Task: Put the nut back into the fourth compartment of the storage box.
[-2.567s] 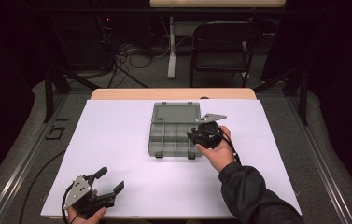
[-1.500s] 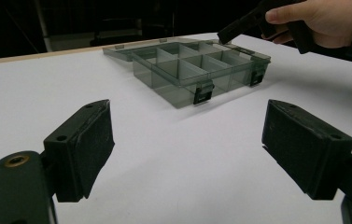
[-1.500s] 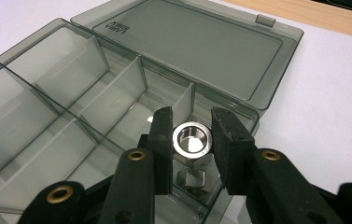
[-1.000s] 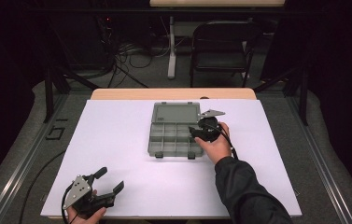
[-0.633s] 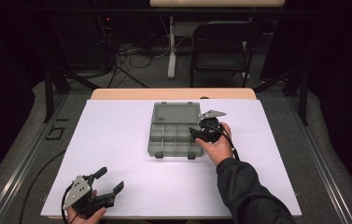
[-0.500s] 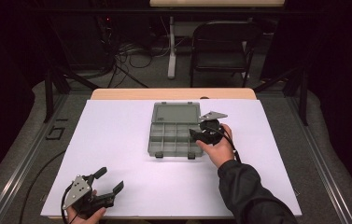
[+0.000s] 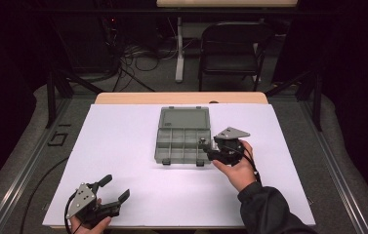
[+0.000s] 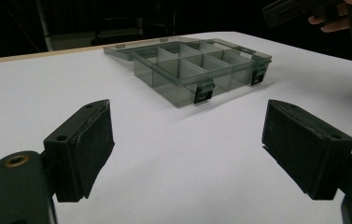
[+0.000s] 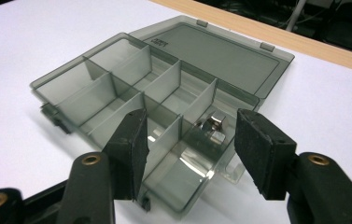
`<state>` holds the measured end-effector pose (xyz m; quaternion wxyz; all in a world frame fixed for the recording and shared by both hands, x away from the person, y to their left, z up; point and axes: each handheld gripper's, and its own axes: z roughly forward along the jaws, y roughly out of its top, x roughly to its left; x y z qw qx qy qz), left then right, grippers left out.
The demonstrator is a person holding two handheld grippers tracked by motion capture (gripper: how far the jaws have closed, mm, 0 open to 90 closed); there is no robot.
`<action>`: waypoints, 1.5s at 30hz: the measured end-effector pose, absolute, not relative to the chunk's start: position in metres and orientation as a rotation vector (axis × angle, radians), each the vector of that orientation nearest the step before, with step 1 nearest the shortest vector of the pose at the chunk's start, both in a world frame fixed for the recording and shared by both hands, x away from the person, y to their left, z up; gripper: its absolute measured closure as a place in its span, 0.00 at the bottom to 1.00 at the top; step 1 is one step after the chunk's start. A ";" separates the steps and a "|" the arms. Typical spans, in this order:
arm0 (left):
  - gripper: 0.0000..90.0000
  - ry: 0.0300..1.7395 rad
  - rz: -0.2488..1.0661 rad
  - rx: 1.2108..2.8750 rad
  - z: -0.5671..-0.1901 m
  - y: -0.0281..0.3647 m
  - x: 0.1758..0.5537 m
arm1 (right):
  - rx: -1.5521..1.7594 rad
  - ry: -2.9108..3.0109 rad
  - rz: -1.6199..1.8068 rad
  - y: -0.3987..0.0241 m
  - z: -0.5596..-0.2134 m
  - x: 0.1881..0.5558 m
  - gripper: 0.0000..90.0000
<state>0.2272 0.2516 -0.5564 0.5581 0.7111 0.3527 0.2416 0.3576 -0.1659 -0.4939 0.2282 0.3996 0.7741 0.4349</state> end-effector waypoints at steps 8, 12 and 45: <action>0.19 0.832 0.569 1.680 -0.556 0.251 0.227 | 1.052 2.096 1.250 -0.182 -0.496 0.322 0.48; 0.19 0.833 0.571 1.681 -0.557 0.251 0.227 | 1.052 2.059 1.279 -0.194 -0.499 0.304 0.48; 0.19 0.846 0.579 1.681 -0.558 0.252 0.228 | 1.041 2.022 1.307 -0.233 -0.555 0.245 0.46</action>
